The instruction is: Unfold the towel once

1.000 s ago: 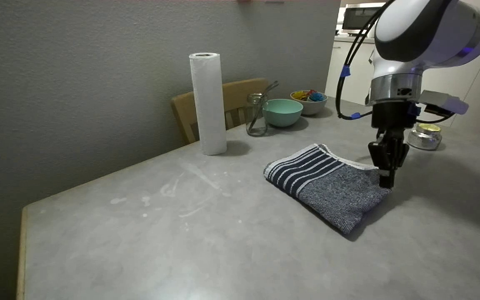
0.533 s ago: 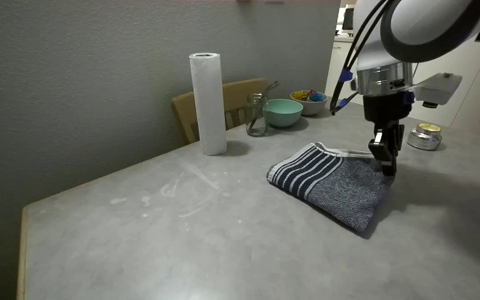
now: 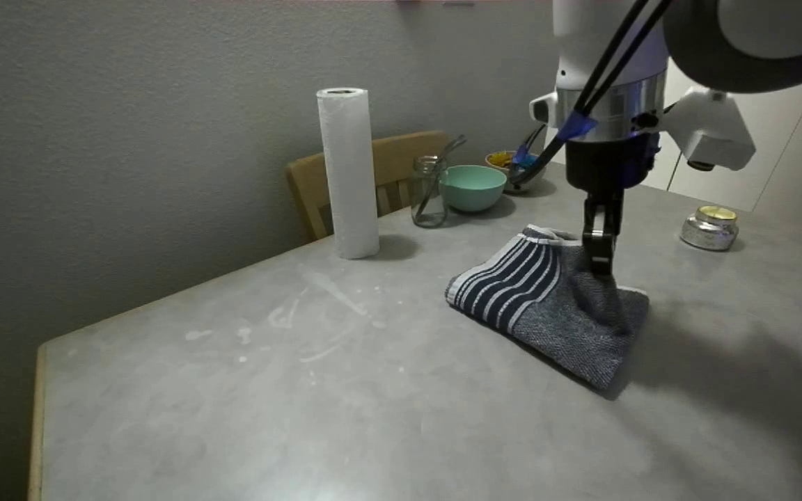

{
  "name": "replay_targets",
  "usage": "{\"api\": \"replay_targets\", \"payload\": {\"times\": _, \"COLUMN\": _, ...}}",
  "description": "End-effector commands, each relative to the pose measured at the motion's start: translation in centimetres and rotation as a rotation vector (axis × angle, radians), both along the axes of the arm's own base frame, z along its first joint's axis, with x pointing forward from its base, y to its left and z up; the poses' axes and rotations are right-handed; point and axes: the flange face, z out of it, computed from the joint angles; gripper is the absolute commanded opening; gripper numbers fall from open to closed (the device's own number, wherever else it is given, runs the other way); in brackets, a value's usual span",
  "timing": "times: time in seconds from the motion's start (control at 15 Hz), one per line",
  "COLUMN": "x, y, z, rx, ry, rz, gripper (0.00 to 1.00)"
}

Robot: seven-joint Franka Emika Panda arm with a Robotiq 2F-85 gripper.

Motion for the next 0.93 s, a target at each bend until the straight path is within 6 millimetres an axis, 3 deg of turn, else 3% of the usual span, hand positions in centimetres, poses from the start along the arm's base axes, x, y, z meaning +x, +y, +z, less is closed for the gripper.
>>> {"api": "replay_targets", "payload": {"times": 0.0, "x": -0.6, "y": 2.4, "z": 2.2, "rx": 0.122, "ry": -0.091, "rz": 0.121, "gripper": 0.01}}
{"api": "replay_targets", "payload": {"times": 0.47, "x": -1.0, "y": 7.2, "z": 2.8, "rx": 0.418, "ry": -0.034, "rz": 0.398, "gripper": 0.01}}
{"api": "replay_targets", "payload": {"times": 0.87, "x": -2.2, "y": 8.8, "z": 2.0, "rx": 0.569, "ry": 0.022, "rz": 0.7, "gripper": 0.01}}
